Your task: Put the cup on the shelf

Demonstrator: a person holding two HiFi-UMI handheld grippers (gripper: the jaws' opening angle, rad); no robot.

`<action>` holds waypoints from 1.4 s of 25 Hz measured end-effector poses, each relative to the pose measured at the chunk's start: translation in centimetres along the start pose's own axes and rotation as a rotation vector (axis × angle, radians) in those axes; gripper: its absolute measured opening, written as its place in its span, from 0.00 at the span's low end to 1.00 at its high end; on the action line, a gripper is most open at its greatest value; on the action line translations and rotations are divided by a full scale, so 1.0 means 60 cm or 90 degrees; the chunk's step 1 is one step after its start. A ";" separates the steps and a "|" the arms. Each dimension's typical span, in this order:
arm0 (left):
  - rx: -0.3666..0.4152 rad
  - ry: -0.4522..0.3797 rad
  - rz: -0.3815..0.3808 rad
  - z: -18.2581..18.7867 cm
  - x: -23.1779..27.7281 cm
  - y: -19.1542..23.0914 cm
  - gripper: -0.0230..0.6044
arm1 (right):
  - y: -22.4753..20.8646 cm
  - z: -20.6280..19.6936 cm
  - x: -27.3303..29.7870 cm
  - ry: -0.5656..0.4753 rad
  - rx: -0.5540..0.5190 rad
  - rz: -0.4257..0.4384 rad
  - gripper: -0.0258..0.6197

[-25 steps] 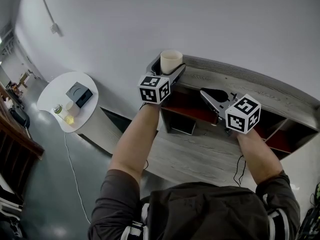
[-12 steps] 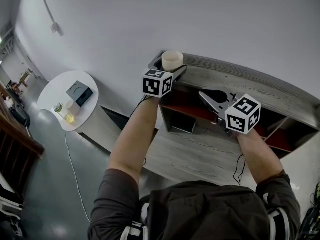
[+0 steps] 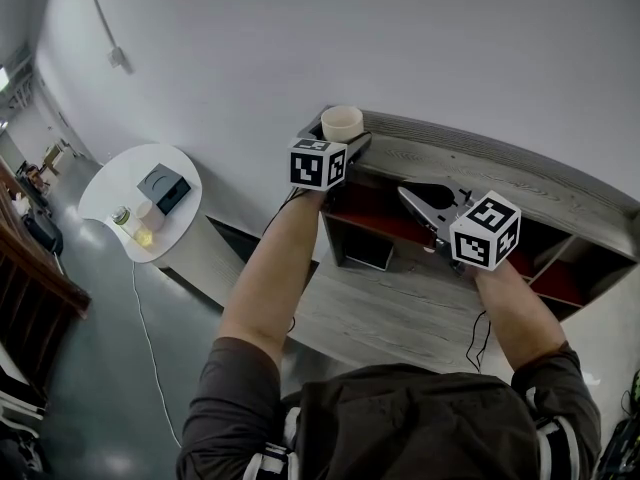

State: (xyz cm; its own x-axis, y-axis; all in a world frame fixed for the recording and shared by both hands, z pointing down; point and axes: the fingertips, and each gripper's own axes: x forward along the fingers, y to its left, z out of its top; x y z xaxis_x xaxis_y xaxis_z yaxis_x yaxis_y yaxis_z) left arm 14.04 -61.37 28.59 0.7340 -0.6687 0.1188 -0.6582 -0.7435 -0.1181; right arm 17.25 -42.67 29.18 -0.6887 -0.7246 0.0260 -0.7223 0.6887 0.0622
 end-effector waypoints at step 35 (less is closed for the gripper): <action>-0.001 -0.166 0.018 0.044 -0.316 0.060 0.77 | 0.073 0.017 0.082 -0.022 -0.011 0.069 0.03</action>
State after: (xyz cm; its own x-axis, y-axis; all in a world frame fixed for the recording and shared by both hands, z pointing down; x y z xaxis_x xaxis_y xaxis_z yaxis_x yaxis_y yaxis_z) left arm -1.81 -51.31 23.33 0.7337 -0.6644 -0.1424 -0.6790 -0.7249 -0.1161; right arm 10.61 -43.19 28.59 -0.7649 -0.6442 -0.0004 -0.6423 0.7625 0.0783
